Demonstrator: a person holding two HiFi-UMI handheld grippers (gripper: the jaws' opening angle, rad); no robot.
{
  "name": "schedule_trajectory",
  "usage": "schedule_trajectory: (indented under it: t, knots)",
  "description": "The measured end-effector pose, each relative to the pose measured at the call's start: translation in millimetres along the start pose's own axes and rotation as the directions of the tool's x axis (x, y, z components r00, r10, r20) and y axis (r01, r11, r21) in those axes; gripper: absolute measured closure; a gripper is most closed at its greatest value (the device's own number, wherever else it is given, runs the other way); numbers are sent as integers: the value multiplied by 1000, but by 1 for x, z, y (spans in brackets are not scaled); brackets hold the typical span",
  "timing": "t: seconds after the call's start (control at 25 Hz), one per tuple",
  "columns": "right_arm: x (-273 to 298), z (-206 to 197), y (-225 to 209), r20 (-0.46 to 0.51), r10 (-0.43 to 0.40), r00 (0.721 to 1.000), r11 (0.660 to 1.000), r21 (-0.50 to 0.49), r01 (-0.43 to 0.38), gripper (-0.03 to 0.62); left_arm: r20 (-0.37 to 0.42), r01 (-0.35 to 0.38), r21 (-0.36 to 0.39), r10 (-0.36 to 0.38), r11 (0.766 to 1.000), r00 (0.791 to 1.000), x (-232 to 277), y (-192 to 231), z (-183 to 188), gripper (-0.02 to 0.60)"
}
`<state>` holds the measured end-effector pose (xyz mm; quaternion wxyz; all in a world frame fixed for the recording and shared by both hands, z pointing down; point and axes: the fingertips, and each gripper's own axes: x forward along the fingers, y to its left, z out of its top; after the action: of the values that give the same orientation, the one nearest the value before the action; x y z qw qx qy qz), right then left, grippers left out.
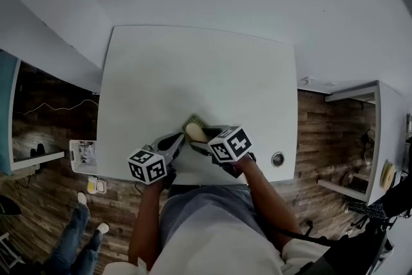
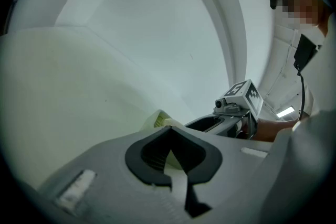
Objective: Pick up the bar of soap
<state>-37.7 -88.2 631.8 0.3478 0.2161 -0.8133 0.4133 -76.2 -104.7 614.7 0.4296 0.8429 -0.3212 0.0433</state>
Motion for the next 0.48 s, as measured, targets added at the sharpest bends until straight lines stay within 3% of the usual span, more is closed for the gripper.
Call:
schedule_trajectory:
  t: [0.24,0.48]
  knots:
    - [-8,7,0,112,105,988,974,188,-125,321,-25,4,5,-3,1000,1000,4,-4,-3,583]
    - [-15,16,3,186,169,968,951,228,-209,321,-32,34,33,-33,999,999,11,-16,0,583]
